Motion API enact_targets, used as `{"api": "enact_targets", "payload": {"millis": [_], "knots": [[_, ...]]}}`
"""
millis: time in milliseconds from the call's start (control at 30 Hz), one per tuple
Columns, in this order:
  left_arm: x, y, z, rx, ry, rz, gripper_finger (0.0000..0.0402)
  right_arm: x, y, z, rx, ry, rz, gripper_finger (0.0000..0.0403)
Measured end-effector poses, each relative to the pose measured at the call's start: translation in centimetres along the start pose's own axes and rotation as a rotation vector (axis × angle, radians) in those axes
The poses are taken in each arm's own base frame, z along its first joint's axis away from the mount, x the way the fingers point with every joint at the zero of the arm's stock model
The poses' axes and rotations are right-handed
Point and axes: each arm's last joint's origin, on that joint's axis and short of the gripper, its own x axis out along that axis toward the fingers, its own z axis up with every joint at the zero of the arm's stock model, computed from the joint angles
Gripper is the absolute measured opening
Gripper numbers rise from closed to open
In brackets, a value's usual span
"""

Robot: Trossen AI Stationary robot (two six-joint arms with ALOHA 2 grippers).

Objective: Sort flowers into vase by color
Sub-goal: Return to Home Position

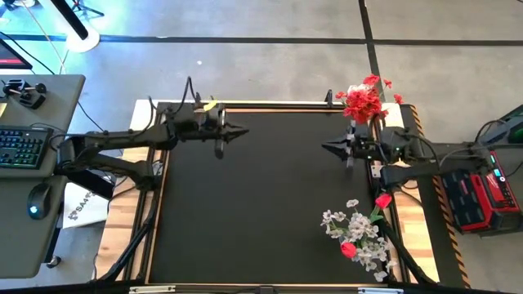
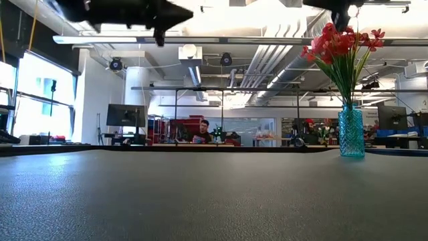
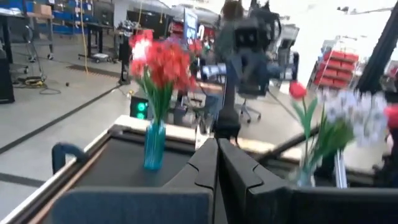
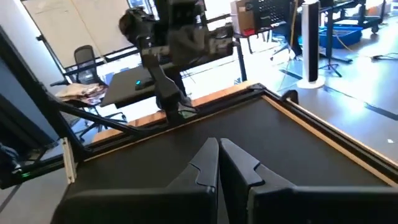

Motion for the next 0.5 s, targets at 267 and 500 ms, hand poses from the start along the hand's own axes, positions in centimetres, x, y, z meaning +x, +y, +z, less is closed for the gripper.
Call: {"api": "enact_targets", "payload": {"millis": [267,500], "knots": [[-2.7,-0.2,-4.2,0.029,0.007,-0.011,0.0,-2.9,-1.4,-1.9,-0.008,-0.112,0.0,0.0],[-4.7,0.0,-6.4,-0.005,0.015,-0.024,0.0,-3.8,-2.3,-4.7,0.045,-0.133,0.016,0.0]]}}
